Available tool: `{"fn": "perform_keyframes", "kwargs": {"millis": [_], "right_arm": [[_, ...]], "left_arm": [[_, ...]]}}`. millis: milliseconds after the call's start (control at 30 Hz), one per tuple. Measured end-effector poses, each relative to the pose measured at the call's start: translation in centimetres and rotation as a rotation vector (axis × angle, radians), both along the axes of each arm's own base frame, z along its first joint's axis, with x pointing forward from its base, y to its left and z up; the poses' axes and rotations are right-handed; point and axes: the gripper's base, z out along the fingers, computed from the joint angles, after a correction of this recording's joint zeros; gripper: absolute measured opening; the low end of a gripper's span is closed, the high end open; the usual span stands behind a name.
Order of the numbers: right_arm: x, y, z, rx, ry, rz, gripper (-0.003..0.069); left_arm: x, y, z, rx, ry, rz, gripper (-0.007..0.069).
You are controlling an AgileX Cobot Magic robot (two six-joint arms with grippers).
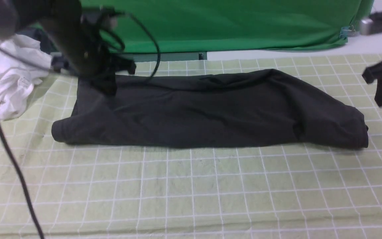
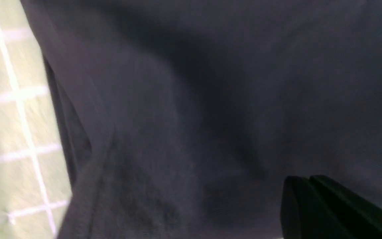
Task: Fold a long-sleeved shirt over a green coffee tablecloth.
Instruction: 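Pull the folded dark garment lengthwise by its ends to straighten it flat on the table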
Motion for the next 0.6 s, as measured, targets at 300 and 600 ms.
{"fn": "perform_keyframes", "kwargs": {"millis": [300, 600], "right_arm": [[1.1, -0.4, -5.6, 0.073, 0.073, -0.045, 0.0410], [2.3, -0.4, -9.8, 0.076, 0.126, 0.004, 0.0147]], "left_arm": [[-1.9, 0.4, -5.9, 0.012, 0.067, 0.029, 0.0011], [-1.8, 0.4, -6.0, 0.011, 0.066, 0.033, 0.0011]]}}
